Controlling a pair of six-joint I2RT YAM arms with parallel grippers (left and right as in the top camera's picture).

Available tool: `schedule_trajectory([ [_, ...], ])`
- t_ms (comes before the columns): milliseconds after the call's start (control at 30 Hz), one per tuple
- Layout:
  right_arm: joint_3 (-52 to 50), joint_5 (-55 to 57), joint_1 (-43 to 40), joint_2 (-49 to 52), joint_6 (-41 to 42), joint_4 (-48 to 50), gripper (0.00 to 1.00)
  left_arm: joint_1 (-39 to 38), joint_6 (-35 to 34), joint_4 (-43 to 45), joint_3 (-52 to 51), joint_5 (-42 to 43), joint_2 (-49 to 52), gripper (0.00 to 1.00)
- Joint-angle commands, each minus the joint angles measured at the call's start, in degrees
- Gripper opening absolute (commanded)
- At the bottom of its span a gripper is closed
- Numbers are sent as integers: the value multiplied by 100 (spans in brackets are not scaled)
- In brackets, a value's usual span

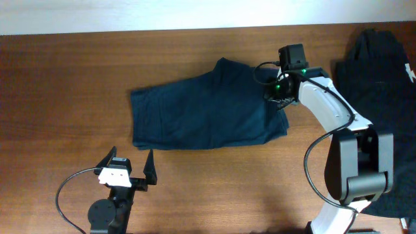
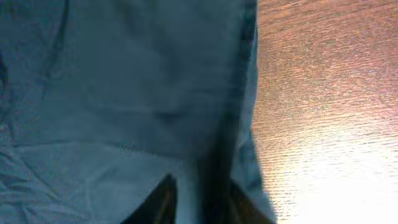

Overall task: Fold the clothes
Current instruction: 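Release the shorts and retract the right gripper to the right, then grasp the left end of the shorts with the left gripper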

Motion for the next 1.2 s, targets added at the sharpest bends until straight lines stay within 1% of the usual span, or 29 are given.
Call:
schedule_trajectory([
  [0, 120, 142, 2, 31, -129, -87, 94, -26, -37, -9, -33, 22, -33, 99],
  [67, 164, 229, 2, 28, 33, -293, 100, -26, -37, -9, -33, 20, -33, 99],
  [133, 474, 675, 2, 24, 337, -861, 99, -26, -37, -9, -33, 20, -33, 99],
  [233, 1364, 1390, -98, 24, 922, -1814, 99, -26, -37, -9, -33, 20, -33, 99],
  [333, 1478, 1749, -492, 26, 925, -1792, 99, -26, -37, -9, -33, 20, -33, 99],
  [533, 1469, 1753, -1565, 26, 879, -2629, 99, -26, -37, -9, -33, 20, -33, 99],
  [567, 1469, 1742, -1711, 26, 883, -2614, 99, -26, -37, -9, -33, 20, -33, 99],
  [667, 1469, 1746, -2020, 26, 883, -2599, 99, -26, -37, -9, -33, 20, -33, 99],
  [767, 1469, 1746, -2063, 26, 883, -2597, 99, -26, -46, 50, -33, 59, -33, 99],
  [833, 1469, 1749, -2063, 26, 883, -2597, 99, -26, -144, 315, -31, 1421, -33, 99],
  [867, 1469, 1746, -2063, 26, 883, -2594, 99, -26, -144, 332, -31, 1921, -33, 99],
  [933, 1469, 1746, -2063, 26, 883, -2597, 99, -26, -177, 417, -26, 2391, -33, 99],
  [1000, 1469, 1749, -2063, 26, 883, -2597, 99, -26, -461, 424, 68, 2402, -33, 99],
  [1067, 1469, 1749, -2063, 26, 883, -2597, 99, -26, -466, 378, 455, 2170, 4, 99],
  [1100, 1469, 1746, -2063, 26, 883, -2597, 99, -26, -459, 170, 787, 1871, 118, 99],
  [1133, 1469, 1746, -2063, 26, 883, -2597, 99, -26, -181, -341, 1373, 1475, 455, 99],
  [1167, 1469, 1746, -2063, 26, 883, -2597, 99, -26, 94, -820, 1899, 1303, 905, 99],
])
